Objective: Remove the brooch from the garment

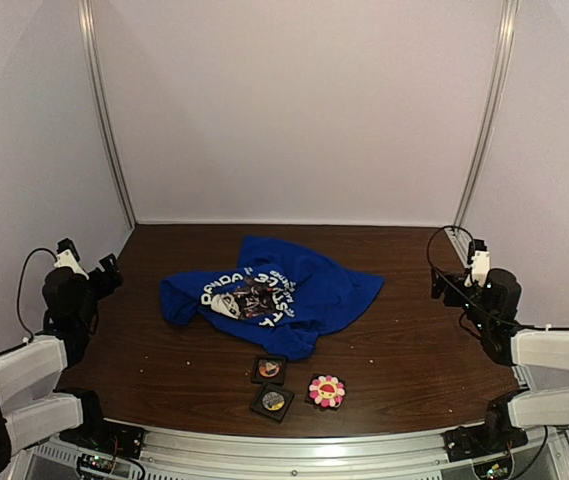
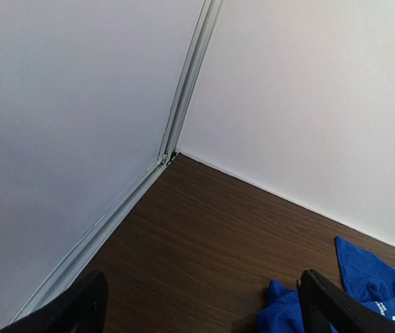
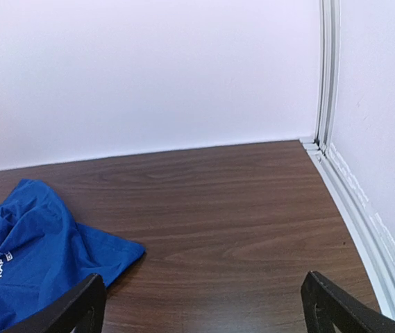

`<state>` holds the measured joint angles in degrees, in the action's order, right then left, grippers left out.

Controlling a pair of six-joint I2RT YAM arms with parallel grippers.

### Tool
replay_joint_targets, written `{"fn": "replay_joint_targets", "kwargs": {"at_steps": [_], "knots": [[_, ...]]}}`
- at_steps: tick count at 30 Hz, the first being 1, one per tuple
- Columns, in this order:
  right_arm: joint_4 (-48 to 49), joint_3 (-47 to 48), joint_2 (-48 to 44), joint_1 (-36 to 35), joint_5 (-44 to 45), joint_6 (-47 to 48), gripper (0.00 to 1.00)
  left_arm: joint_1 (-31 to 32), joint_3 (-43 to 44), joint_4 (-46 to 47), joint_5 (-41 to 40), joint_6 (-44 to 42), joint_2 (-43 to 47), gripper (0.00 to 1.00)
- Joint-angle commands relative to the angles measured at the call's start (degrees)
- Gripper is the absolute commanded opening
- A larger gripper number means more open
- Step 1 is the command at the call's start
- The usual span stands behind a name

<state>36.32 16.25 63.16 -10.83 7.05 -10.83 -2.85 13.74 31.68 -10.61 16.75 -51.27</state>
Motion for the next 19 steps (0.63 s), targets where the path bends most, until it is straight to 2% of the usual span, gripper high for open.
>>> {"fn": "replay_joint_targets", "kwargs": {"at_steps": [1,19], "knots": [[11.2,-4.2,-1.4,0.5,4.5,3.5,1.00,-0.1,-1.8,8.1,-1.7,-2.8,-1.7,0.97],[13.1,-4.7,0.4,0.5,3.8,4.2,1.00,-0.1,-0.7,6.6,-1.4,-1.6,-4.4,0.97]]}}
